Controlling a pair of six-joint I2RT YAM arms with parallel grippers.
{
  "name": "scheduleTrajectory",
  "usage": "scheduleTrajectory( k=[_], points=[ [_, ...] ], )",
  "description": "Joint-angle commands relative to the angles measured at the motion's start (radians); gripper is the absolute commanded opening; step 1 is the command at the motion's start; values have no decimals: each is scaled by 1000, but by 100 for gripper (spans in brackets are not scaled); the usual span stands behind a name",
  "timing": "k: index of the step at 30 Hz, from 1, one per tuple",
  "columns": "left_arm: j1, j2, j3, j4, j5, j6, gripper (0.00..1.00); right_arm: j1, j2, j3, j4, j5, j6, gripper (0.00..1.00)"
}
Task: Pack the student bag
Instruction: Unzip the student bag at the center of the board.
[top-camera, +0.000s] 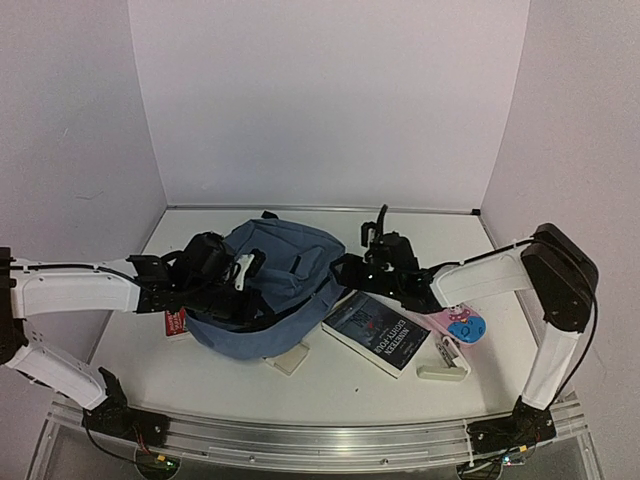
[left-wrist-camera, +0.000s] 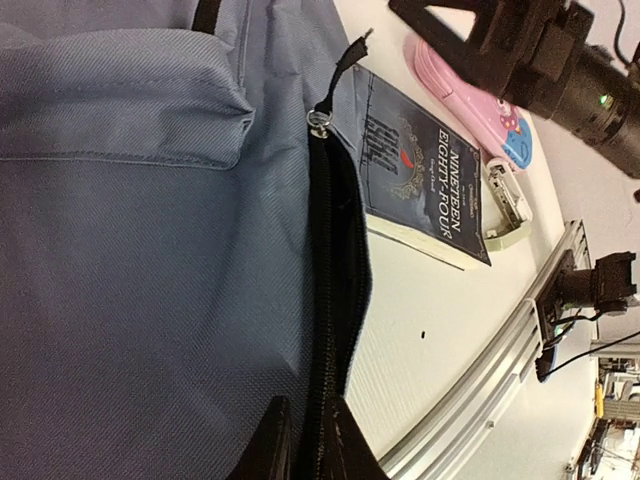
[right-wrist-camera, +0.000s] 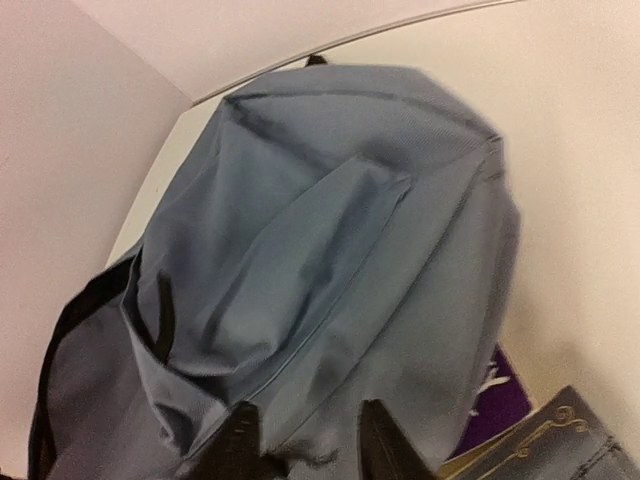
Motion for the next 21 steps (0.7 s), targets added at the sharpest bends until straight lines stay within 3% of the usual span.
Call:
scheduleTrajectory(
  k=[1,3,7,9,15,18,21],
  points=[
    [-9,59,148,-68,-57,-1,17,-34,-208,-78,-22,55,-66,66],
    [-9,89,204,-99,-82,8,26,-35,-279,-113,-44,63,-81,73],
    [-7,96,261,-167,-163,-30,60,-34,-403,-168,-84,27,-109,77],
    [-2,82,270,-212,-182,-43,72,-33,-452,-189,-90,0,-125,79],
    [110,-7,254,-401,-269,-127,83,34,-510,-164,-104,-69,-218,83],
    [230,-121,172,-443,-257,-188,84,111,-461,-97,-133,-37,-286,83],
    [267,-223,121,-509,-298,-234,87,184,-361,6,-185,-24,-342,79]
  ],
)
